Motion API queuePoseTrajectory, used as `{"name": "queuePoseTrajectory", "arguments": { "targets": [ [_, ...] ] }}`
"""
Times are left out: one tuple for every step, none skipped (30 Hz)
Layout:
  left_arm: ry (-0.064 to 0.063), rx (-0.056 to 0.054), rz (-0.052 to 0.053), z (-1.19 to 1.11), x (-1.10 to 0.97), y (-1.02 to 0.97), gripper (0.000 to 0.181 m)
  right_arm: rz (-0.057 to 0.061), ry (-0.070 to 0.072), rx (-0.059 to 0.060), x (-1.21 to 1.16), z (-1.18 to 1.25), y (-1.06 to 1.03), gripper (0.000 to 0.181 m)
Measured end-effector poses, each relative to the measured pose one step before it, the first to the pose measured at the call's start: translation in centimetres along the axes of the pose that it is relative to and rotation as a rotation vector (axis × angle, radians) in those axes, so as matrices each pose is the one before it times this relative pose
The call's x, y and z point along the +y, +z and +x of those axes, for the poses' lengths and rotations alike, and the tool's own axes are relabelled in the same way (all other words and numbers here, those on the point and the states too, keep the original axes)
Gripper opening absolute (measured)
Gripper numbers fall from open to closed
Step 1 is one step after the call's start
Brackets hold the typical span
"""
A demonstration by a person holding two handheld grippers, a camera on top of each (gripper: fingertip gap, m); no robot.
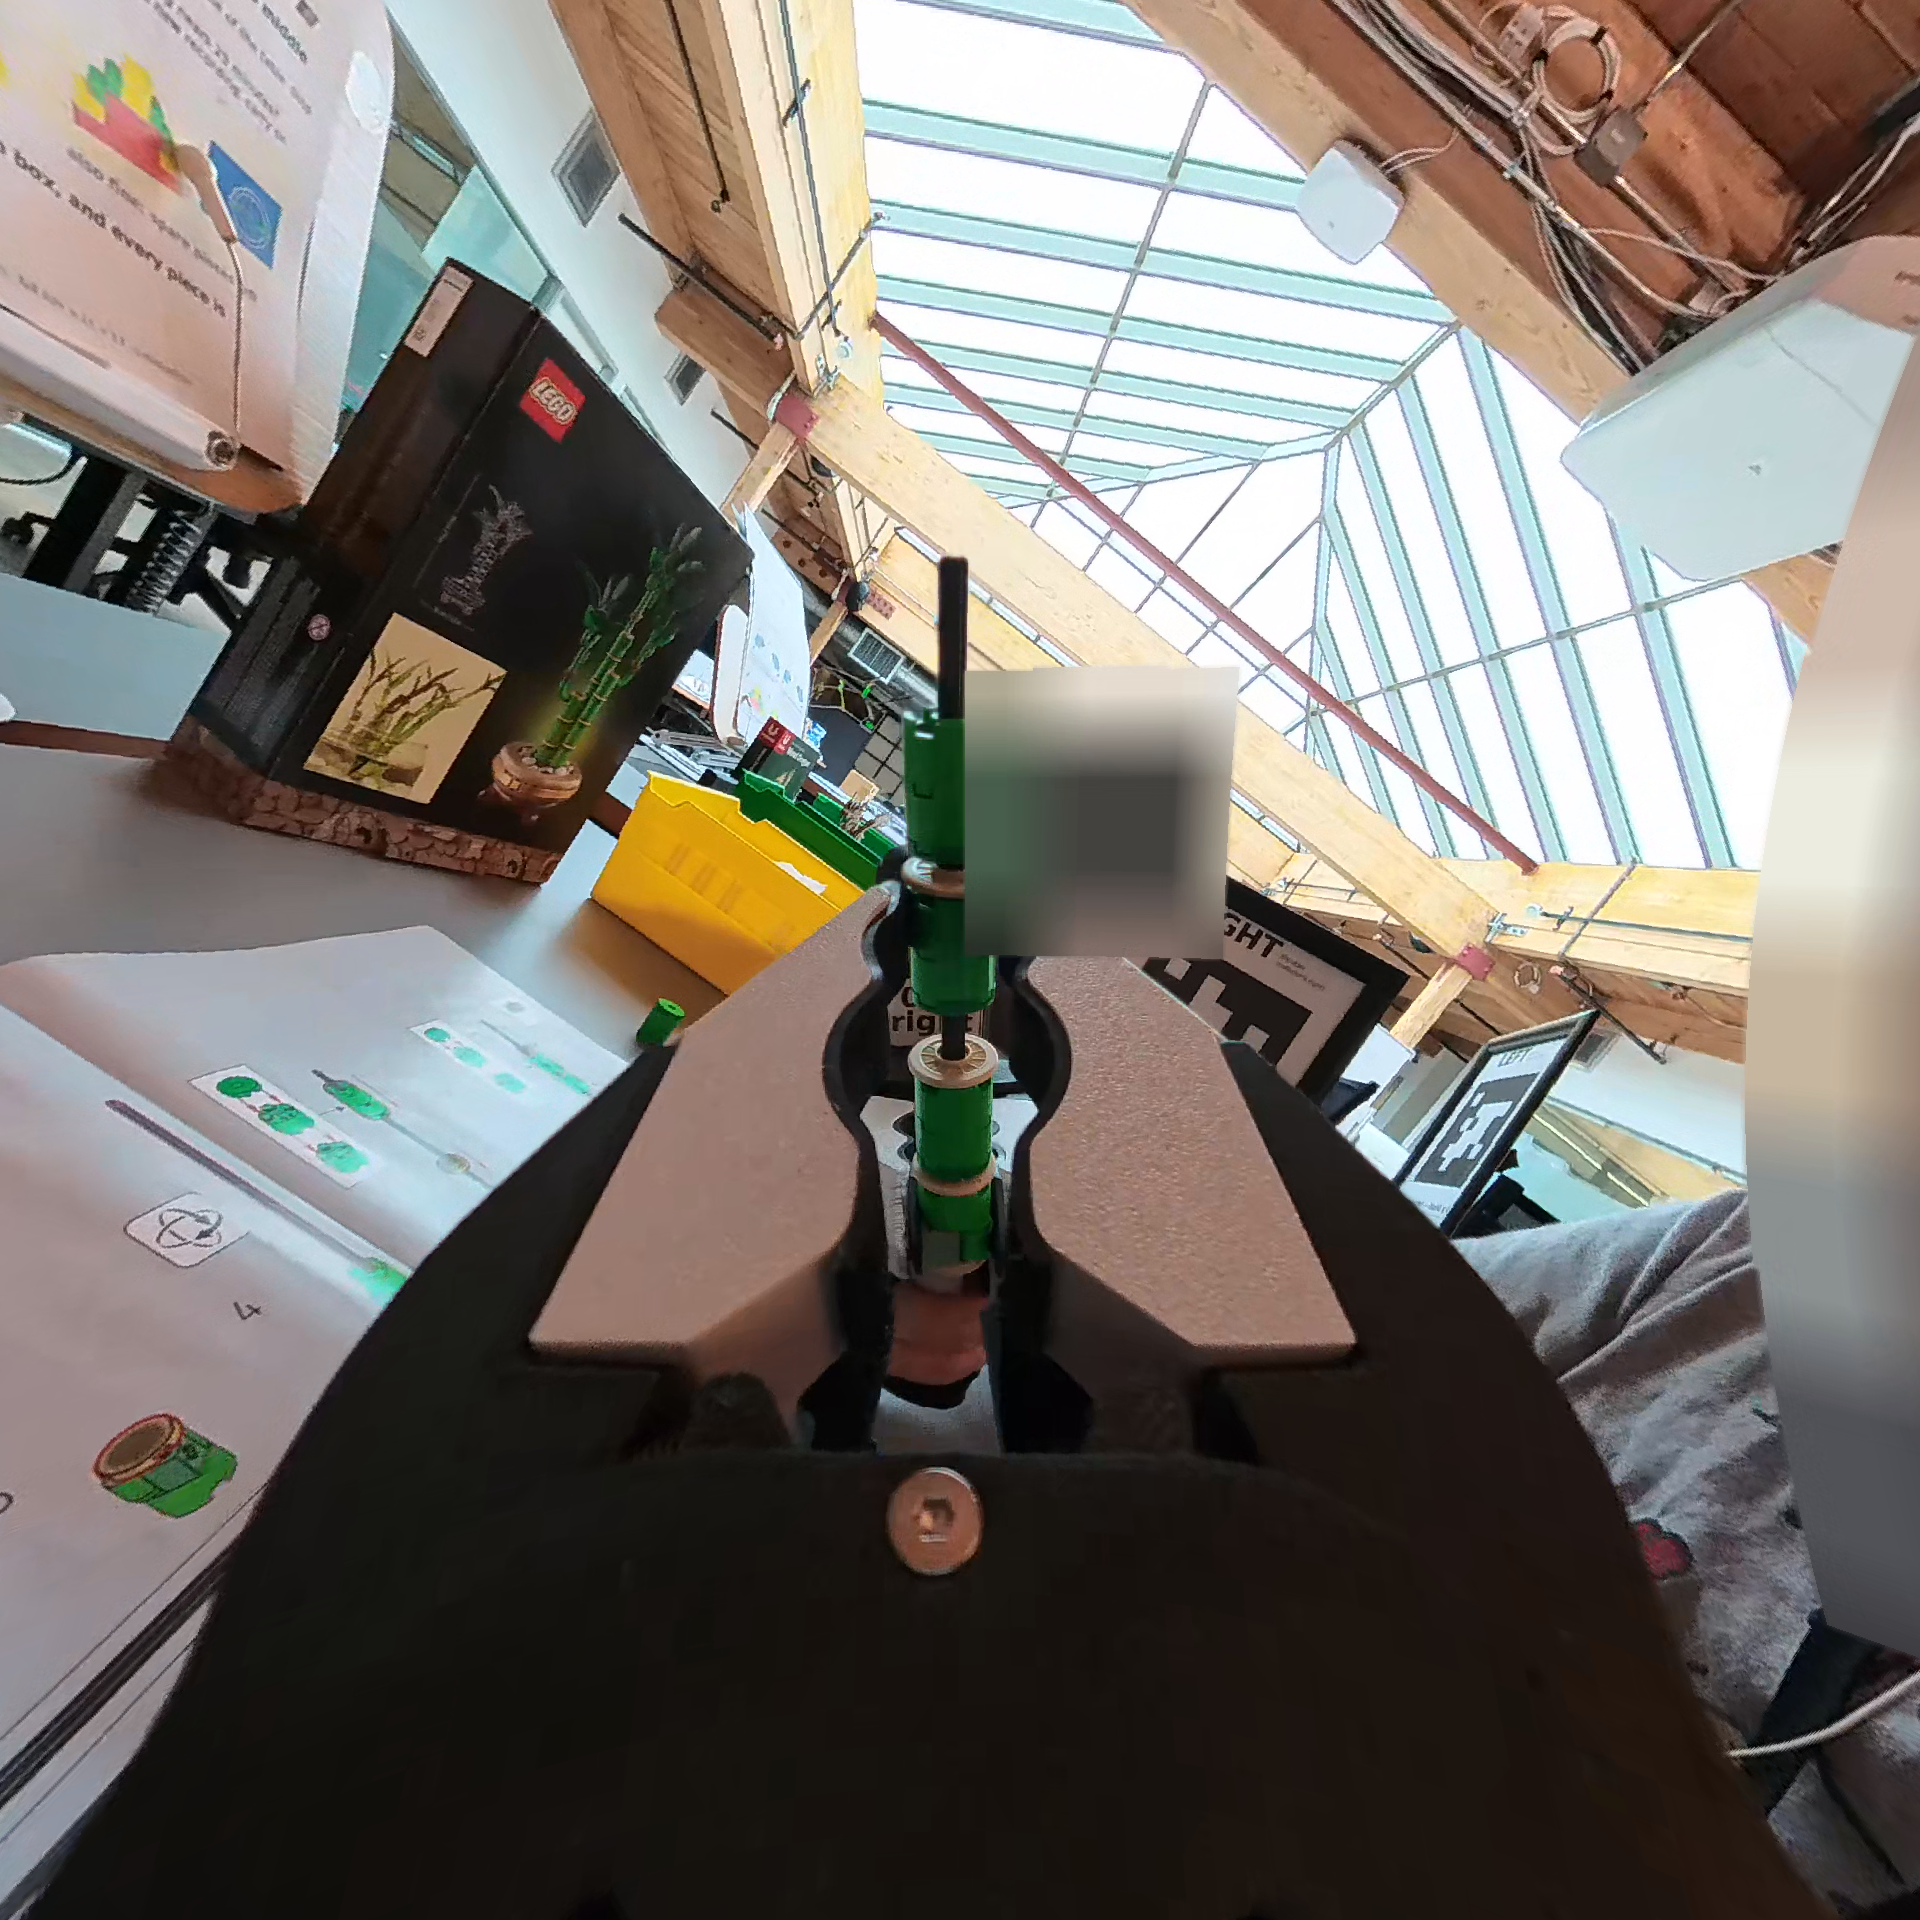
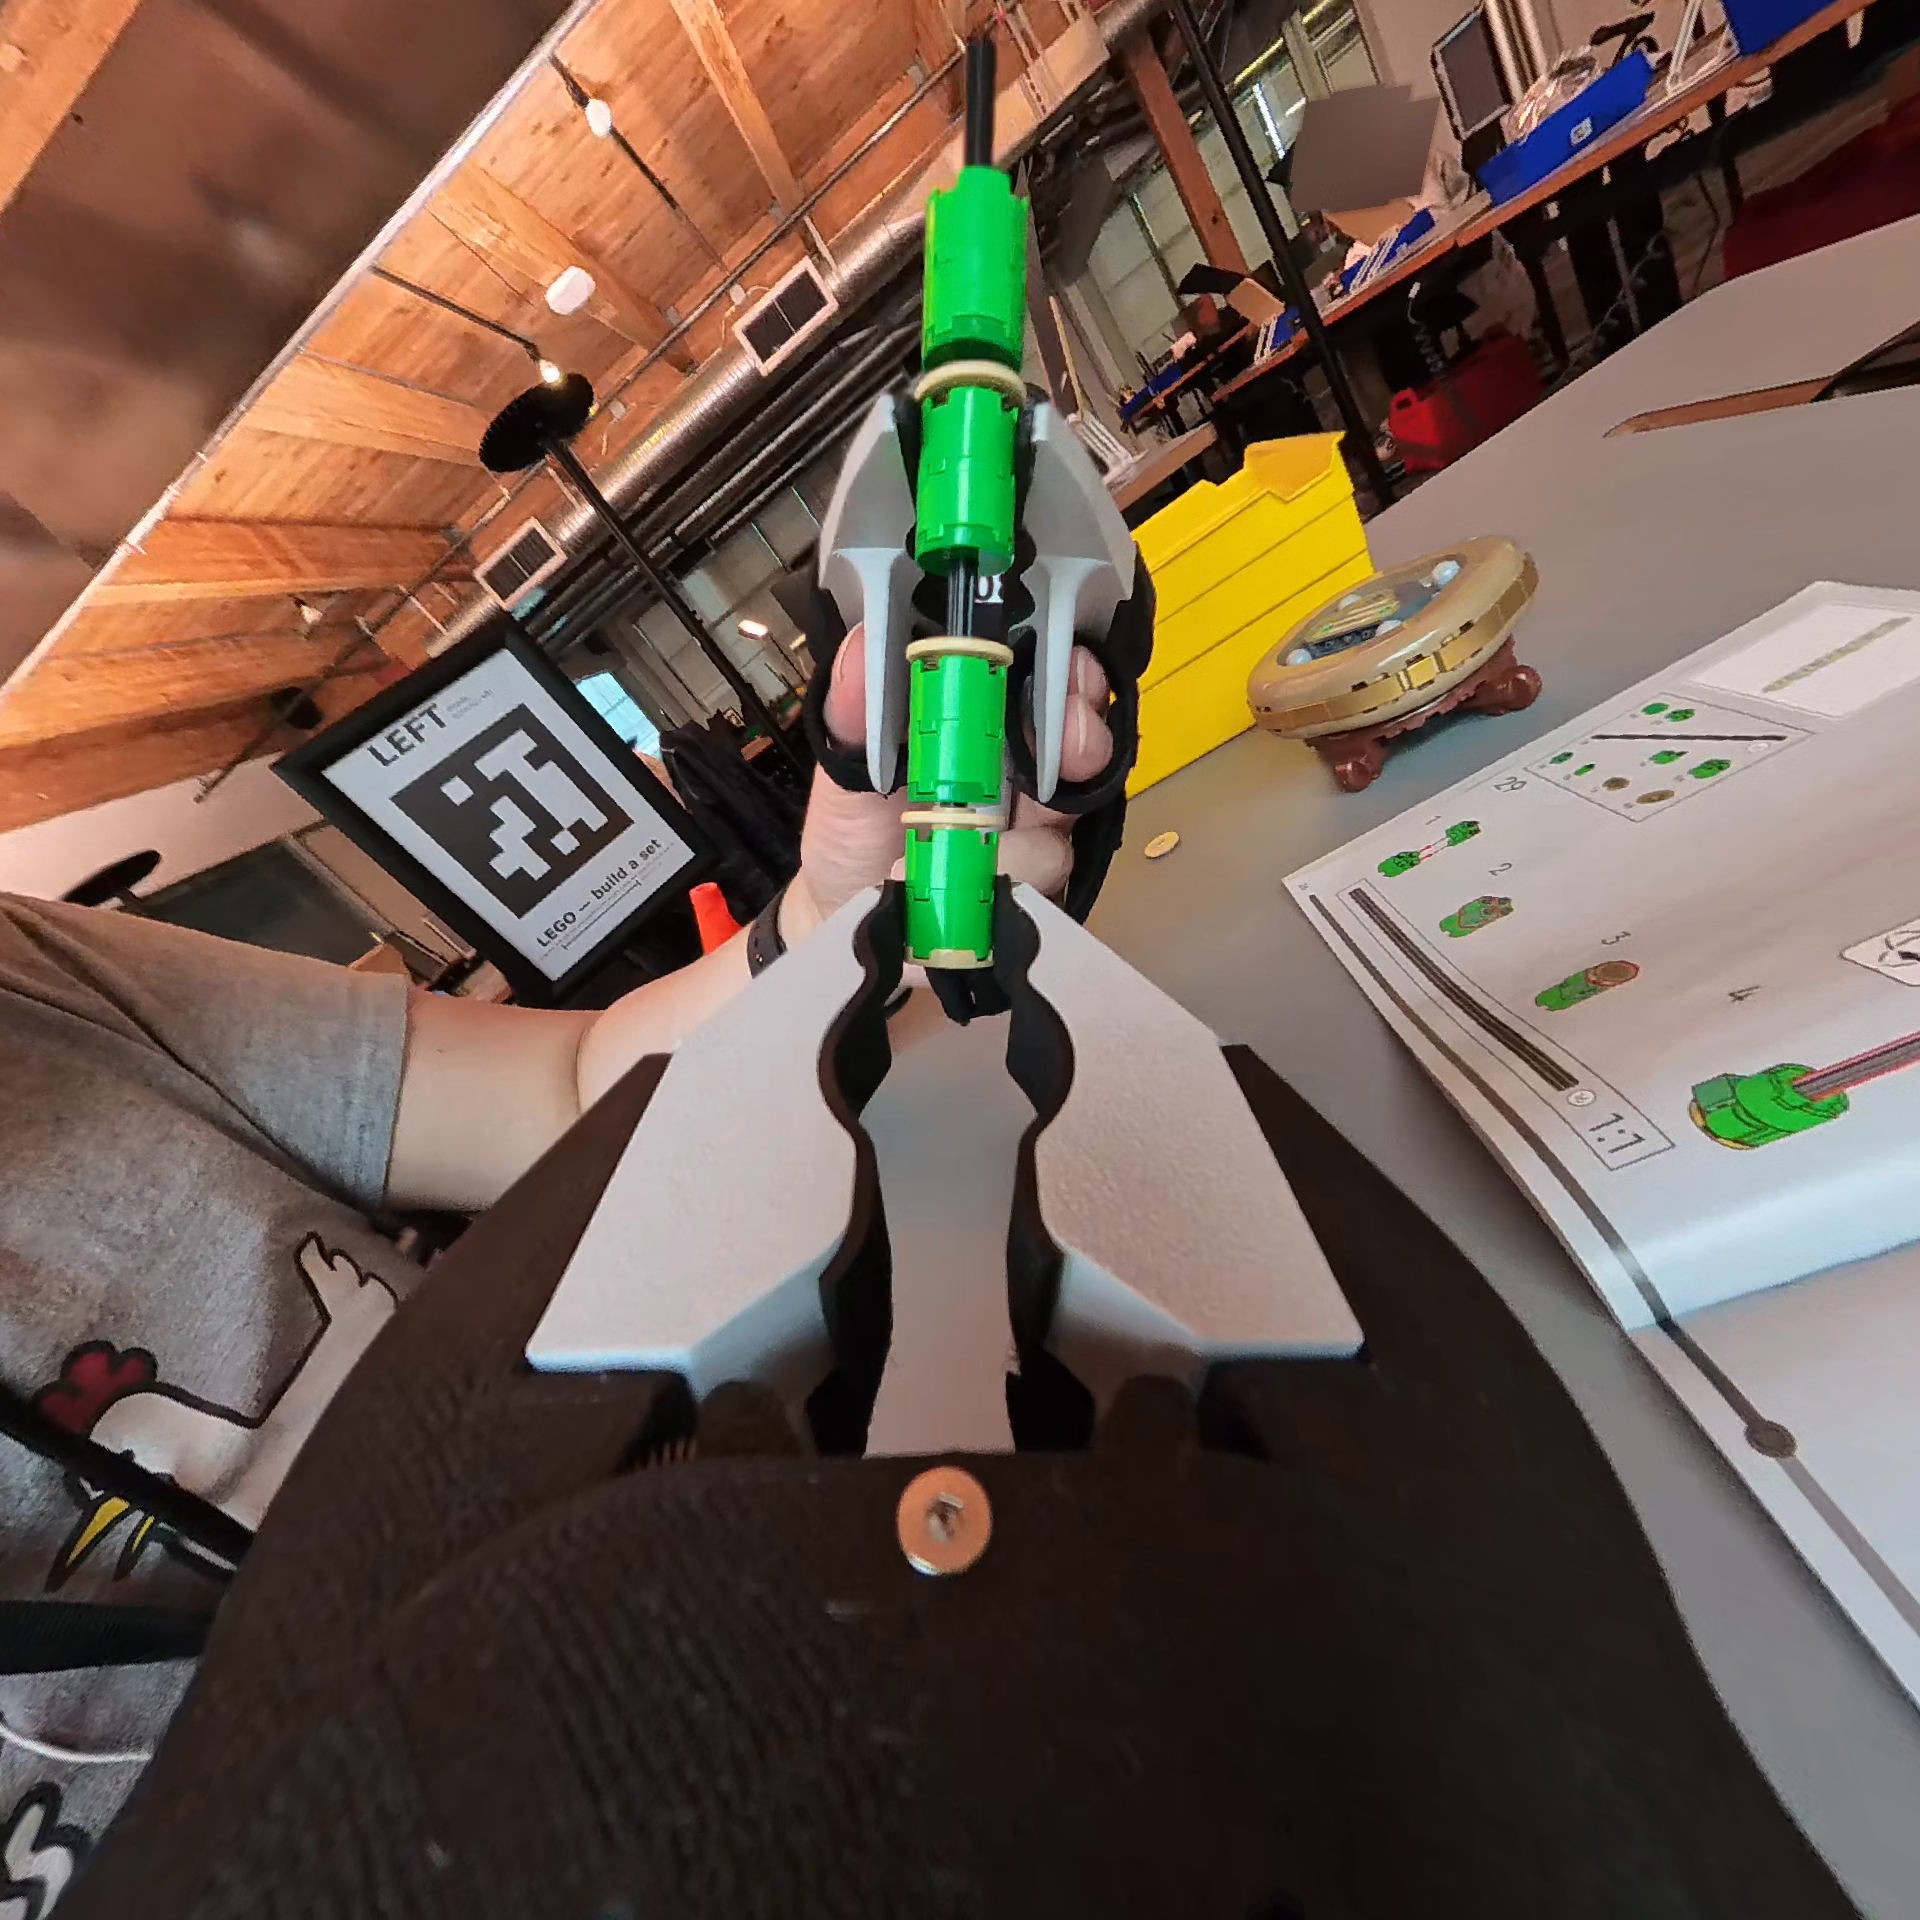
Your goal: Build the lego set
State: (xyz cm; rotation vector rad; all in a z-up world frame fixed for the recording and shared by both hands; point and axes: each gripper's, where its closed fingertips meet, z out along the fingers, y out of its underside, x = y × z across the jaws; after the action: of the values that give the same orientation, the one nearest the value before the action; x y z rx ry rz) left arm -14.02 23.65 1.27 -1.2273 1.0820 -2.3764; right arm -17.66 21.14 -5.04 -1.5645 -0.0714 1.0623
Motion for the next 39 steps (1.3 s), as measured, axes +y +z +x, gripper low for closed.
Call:
{"name": "queuePoseTrajectory", "arguments": {
  "targets": [
    [-0.0081, -0.0008, 0.0021, -0.105, -0.108, -0.139, 0.013, 0.0182, 0.0151, -0.0103, -0.128, 0.127, -0.068, 0.015],
    [-0.0123, -0.0023, 0.0013, -0.171, -0.103, -0.14, 0.013, 0.0241, 0.0216, -0.017, -0.2, 0.058, -0.133, 0.015],
    [-0.0138, -0.0044, 0.0003, -0.209, -0.081, -0.121, 0.014, 0.0232, 0.0217, -0.0129, -0.219, 0.158, -0.176, 0.015],
    [-0.0128, -0.0051, 0.0019, -0.237, -0.052, -0.096, 0.014, 0.0185, 0.0191, 0.0009, -0.17, 0.356, -0.206, 0.015],
    [-0.0113, -0.0089, 0.0031, -0.31, -0.025, -0.062, 0.015, 0.0127, 0.0161, 0.0036, -0.11, 0.382, -0.171, 0.015],
    [-0.0102, -0.0085, 0.0039, -0.295, -0.004, -0.046, 0.016, 0.0069, 0.0144, -0.0016, -0.039, 0.25, -0.091, 0.015],
    [-0.0128, -0.0009, 0.0072, -0.18, -0.038, -0.037, 0.017, 0.0037, 0.011, -0.0021, -0.008, 0.165, -0.027, 0.015],
    [-0.0171, 0.0049, 0.0095, -0.087, -0.078, -0.021, 0.018, 0.0045, 0.0094, -0.0046, -0.006, 0.063, 0.029, 0.015],
    [-0.0172, 0.0072, 0.0093, -0.032, -0.078, -0.008, 0.019, 0.0043, 0.0102, -0.0062, -0.003, 0.014, 0.056, 0.015],
    [-0.0134, 0.0041, 0.0069, -0.066, -0.051, -0.014, 0.019, 0.0012, 0.0107, -0.0041, 0.029, 0.045, 0.065, 0.015],
    [-0.0076, -0.0025, 0.0053, -0.159, -0.024, -0.009, 0.02, -0.0003, 0.0073, -0.0026, 0.036, 0.042, 0.046, 0.015],
    [-0.0012, -0.006, 0.0034, -0.173, 0.007, 0.001, 0.02, -0.0003, 0.0031, -0.0001, 0.028, 0.06, 0.051, 0.015],
    [0.0051, -0.008, 0.0007, -0.191, 0.039, 0.006, 0.017, -0.0022, 0.0008, 0.002, 0.05, 0.092, 0.032, 0.015],
    [0.0076, -0.0122, -0.0003, -0.251, 0.048, 0.011, 0.016, -0.0044, 0.0002, 0.001, 0.103, 0.081, 0.041, 0.015],
    [0.0052, -0.0124, -0.0015, -0.264, 0.061, -0.005, 0.016, -0.004, 0.0009, 0.0051, 0.112, 0.158, 0.031, 0.015],
    [-0.0007, -0.0093, -0.0023, -0.253, 0.06, 0.0, 0.015, -0.002, 0.0038, 0.0046, 0.085, 0.173, 0.042, 0.015],
    [-0.0057, -0.0078, 0.0006, -0.267, 0.018, -0.038, 0.015, -0.0008, 0.0044, -0.0001, 0.04, 0.091, 0.023, 0.015],
    [-0.0079, -0.0033, 0.0031, -0.229, -0.001, -0.053, 0.014, 0.0042, 0.0005, 0.0041, -0.043, 0.125, -0.016, 0.015],
    [-0.0105, 0.0004, 0.0027, -0.195, 0.002, -0.041, 0.013, 0.0006, 0.0012, 0.0095, 0.008, 0.202, -0.02, 0.015],
    [-0.0117, 0.0048, 0.0016, -0.127, -0.002, -0.042, 0.014, -0.0015, 0.0019, 0.0081, 0.022, 0.148, 0.008, 0.015],
    [-0.0102, 0.0082, -0.0003, -0.03, 0.017, -0.018, 0.014, 0.0002, 0.0001, 0.0077, 0.011, 0.109, 0.005, 0.015],
    [-0.0069, 0.0049, -0.0037, -0.044, 0.066, 0.016, 0.014, -0.0021, -0.0003, 0.0068, 0.029, 0.104, 0.006, 0.015],
    [-0.0024, 0.0021, -0.0082, -0.062, 0.158, 0.037, 0.014, -0.0003, 0.0022, 0.0039, -0.002, 0.072, -0.002, 0.015],
    [0.0001, -0.0012, -0.0109, -0.09, 0.25, 0.089, 0.014, 0.0029, 0.0024, -0.0009, -0.046, 0.023, -0.017, 0.015],
    [-0.0007, -0.0074, -0.0049, -0.173, 0.168, 0.083, 0.013, -0.0015, 0.0035, 0.0011, 0.026, 0.056, -0.014, 0.015],
    [0.0042, -0.0116, 0.005, -0.205, 0.014, 0.032, 0.013, -0.0049, -0.0003, 0.003, 0.081, 0.046, 0.021, 0.015],
    [0.0088, -0.0065, 0.0067, -0.104, 0.005, 0.025, 0.012, -0.0019, -0.0014, 0.0027, 0.025, 0.029, 0.024, 0.015],
    [-0.0009, 0.0056, 0.0042, 0.036, -0.003, 0.022, 0.013, -0.0017, 0.0019, 0.0013, 0.034, 0.041, 0.006, 0.015],
    [-0.0093, 0.011, 0.0026, 0.076, -0.038, -0.001, 0.012, 0.0002, 0.0013, -0.002, -0.026, -0.017, -0.009, 0.015],
    [-0.0091, 0.0098, 0.0021, 0.04, -0.056, -0.035, 0.013, 0.0044, 0.0, 0.0007, -0.074, 0.02, -0.032, 0.015],
    [-0.0105, 0.0109, 0.0024, 0.054, -0.043, -0.038, 0.013, 0.0035, 0.0012, 0.0003, -0.061, 0.023, -0.025, 0.015],
    [-0.0165, 0.013, 0.0012, 0.068, -0.009, -0.01, 0.014, -0.0028, 0.0037, -0.0001, 0.033, 0.029, 0.016, 0.015],
    [-0.0173, 0.0128, 0.0027, 0.05, -0.018, 0.011, 0.015, -0.0051, 0.0002, 0.0, 0.071, 0.004, 0.036, 0.015],
    [-0.0133, 0.0088, 0.0059, 0.012, -0.024, 0.025, 0.018, -0.0038, -0.0008, 0.0014, 0.052, 0.013, 0.032, 0.015],
    [-0.0081, 0.0031, 0.0053, -0.051, -0.008, 0.008, 0.017, -0.0004, 0.0004, 0.0001, 0.016, 0.006, 0.009, 0.015],
    [-0.0038, 0.0007, 0.0057, -0.065, -0.043, 0.002, 0.015, -0.0035, 0.0009, -0.0011, 0.047, -0.011, 0.019, 0.015],
    [-0.0034, 0.0006, 0.0048, -0.058, -0.065, -0.017, 0.015, -0.0025, 0.0022, 0.0003, 0.031, 0.029, 0.018, 0.015],
    [-0.0025, 0.001, -0.0017, -0.057, -0.005, -0.006, 0.015, -0.0028, 0.0048, 0.0003, 0.038, 0.035, 0.015, 0.015],
    [0.0007, -0.0023, -0.0061, -0.087, 0.047, 0.0, 0.015, -0.0023, 0.0017, 0.0001, 0.025, 0.017, 0.013, 0.015]
  ]
}}
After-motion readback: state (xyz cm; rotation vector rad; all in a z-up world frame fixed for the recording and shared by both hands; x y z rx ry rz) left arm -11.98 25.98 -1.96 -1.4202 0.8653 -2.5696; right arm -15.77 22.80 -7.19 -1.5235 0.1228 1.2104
